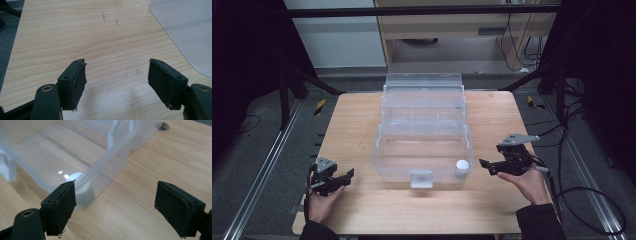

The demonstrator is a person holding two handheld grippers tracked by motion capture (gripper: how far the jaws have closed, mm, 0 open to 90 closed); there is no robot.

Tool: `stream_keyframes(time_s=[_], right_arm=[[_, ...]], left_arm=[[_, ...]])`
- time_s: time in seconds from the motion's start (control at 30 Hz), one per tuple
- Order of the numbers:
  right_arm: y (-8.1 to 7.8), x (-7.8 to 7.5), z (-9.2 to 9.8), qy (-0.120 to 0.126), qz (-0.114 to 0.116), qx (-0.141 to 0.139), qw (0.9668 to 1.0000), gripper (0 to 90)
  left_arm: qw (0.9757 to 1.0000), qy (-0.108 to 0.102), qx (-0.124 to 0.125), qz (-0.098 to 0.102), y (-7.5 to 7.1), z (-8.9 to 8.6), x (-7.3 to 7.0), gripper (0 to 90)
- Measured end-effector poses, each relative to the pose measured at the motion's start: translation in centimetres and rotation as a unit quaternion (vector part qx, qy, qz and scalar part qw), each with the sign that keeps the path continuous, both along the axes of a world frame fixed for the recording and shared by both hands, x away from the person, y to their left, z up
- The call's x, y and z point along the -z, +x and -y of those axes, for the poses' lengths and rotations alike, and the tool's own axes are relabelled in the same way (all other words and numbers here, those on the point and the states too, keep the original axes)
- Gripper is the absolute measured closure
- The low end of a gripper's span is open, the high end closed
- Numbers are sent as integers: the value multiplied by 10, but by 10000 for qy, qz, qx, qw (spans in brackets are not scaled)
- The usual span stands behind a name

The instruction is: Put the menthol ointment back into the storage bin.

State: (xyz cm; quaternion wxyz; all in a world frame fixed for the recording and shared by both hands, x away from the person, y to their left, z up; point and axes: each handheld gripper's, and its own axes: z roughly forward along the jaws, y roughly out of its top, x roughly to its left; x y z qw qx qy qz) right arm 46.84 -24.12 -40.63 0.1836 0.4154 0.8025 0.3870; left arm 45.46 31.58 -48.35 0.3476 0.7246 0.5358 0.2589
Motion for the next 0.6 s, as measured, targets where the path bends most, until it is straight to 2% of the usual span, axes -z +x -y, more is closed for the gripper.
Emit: stream_keyframes(time_s=[0.07, 0.1, 0.13, 0.17, 0.3, 0.33, 0.37, 0.47, 0.5, 0.6], right_arm=[[-1, 13, 6, 24, 117, 241, 9996, 183], [-1, 13, 6, 24, 117, 241, 9996, 183], [-2, 21, 10, 177, 228, 430, 9987, 181], [-4, 25, 12, 257, 259, 517, 9980, 181], [-8, 38, 19, 255, 283, 718, 9967, 169], [-11, 47, 26, 341, 347, 832, 9953, 169], [-11, 47, 26, 341, 347, 832, 9953, 169], [-8, 62, 35, 286, 280, 1122, 9929, 143], [-8, 62, 35, 286, 280, 1122, 9929, 143], [-7, 67, 37, 274, 388, 1242, 9911, 134]], left_arm=[[10000, -1, 9, 22, 0, 0, -1, 302], [10000, -1, 9, 22, 0, 0, -1, 302], [10000, -5, 17, 26, 0, 0, -1, 303], [10000, -5, 17, 26, 0, 0, -1, 304], [10000, -23, -17, 52, 0, 0, -2, 316], [9999, -18, -78, 68, 2, 1, -2, 325], [9999, -18, -78, 68, 2, 1, -2, 331], [10000, 19, -37, 67, 2, 1, -2, 349], [10000, 19, -37, 67, 2, 1, -2, 352], [10000, -21, -60, 50, 2, 0, -1, 352]])
